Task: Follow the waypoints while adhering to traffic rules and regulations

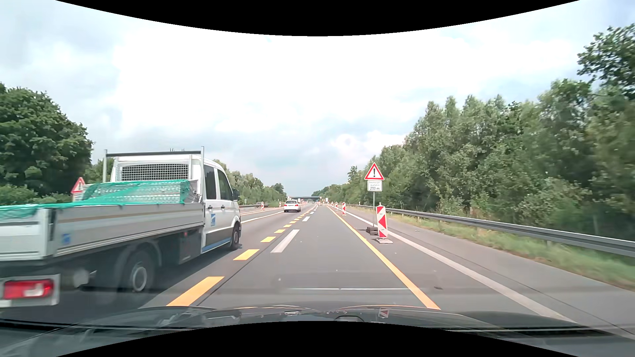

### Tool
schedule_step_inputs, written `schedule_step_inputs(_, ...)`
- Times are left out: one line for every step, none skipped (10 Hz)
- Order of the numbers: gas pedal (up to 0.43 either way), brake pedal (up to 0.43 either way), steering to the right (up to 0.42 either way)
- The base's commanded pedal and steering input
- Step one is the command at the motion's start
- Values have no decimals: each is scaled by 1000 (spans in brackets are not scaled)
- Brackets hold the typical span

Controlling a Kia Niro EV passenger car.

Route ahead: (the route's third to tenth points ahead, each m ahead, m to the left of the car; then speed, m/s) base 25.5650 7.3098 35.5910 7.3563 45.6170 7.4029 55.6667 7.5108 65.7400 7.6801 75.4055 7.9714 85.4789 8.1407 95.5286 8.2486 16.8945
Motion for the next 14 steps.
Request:
schedule_step_inputs(177, 0, -6)
schedule_step_inputs(177, 0, -6)
schedule_step_inputs(177, 0, -6)
schedule_step_inputs(177, 0, -7)
schedule_step_inputs(189, 0, -9)
schedule_step_inputs(197, 0, -9)
schedule_step_inputs(197, 0, -9)
schedule_step_inputs(197, 0, -10)
schedule_step_inputs(209, 0, -10)
schedule_step_inputs(220, 0, -10)
schedule_step_inputs(220, 0, -10)
schedule_step_inputs(228, 0, -10)
schedule_step_inputs(240, 0, -10)
schedule_step_inputs(240, 0, -10)
